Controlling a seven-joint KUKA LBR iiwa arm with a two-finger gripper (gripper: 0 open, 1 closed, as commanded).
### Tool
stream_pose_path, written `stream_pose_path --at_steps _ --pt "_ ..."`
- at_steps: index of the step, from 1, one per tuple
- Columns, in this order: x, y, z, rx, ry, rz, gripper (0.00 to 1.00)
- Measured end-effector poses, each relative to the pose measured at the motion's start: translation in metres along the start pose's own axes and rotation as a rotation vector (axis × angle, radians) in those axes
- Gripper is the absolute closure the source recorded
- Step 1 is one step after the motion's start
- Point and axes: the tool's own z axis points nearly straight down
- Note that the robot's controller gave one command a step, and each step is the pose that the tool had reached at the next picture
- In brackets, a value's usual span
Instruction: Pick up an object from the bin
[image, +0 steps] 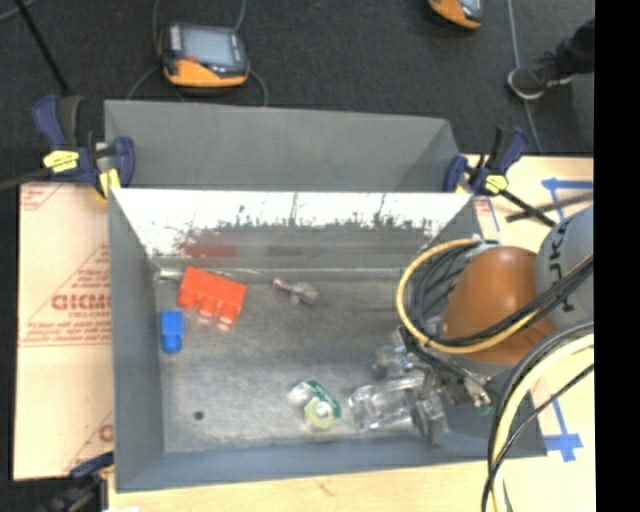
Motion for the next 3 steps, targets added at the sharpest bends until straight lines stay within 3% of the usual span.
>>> stream_pose_path --at_steps 1,2,3 --pt "-0.009 0.012 -0.025 -0.008 0.011 0.221 0.0" --pt "-0.013 0.018 -0.03 -0.007 0.01 0.315 0.0" --pt "-0.019 0.018 0.004 -0.012 0.033 0.329 0.0"
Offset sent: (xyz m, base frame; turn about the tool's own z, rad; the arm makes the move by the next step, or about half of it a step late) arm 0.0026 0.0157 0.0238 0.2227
